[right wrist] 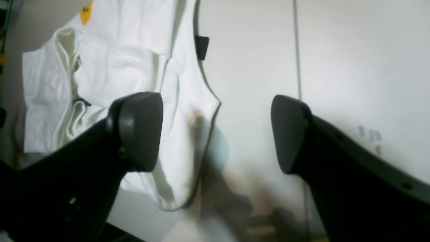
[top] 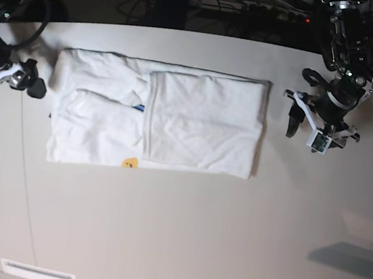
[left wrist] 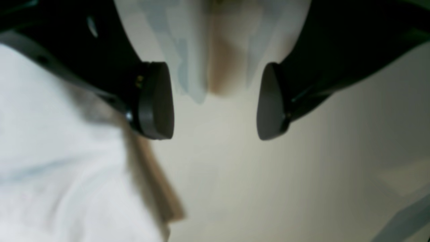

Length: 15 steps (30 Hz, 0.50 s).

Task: Fold the T-shirt properly
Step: 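Grasp opposite edges of the folded shirt with both grippers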

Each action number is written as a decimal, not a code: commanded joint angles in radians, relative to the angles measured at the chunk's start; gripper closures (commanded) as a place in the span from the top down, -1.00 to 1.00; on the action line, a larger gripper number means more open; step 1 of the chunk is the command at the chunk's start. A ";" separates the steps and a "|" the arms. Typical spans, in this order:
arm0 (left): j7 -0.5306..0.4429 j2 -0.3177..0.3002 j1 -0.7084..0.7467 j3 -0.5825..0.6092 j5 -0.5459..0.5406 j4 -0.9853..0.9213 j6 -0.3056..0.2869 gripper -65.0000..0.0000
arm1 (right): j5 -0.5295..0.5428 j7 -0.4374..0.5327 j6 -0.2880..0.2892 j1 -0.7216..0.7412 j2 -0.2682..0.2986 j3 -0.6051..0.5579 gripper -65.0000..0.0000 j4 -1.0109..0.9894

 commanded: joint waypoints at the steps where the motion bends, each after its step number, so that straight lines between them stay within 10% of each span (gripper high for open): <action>1: -0.022 -0.018 -0.008 -0.004 -0.007 0.002 0.005 0.19 | 0.023 0.010 0.006 0.009 0.014 -0.003 0.48 -0.001; 15: -0.022 -0.035 -0.047 -0.010 0.071 -0.176 0.005 0.19 | 0.025 0.015 0.006 0.018 0.008 -0.168 0.50 -0.063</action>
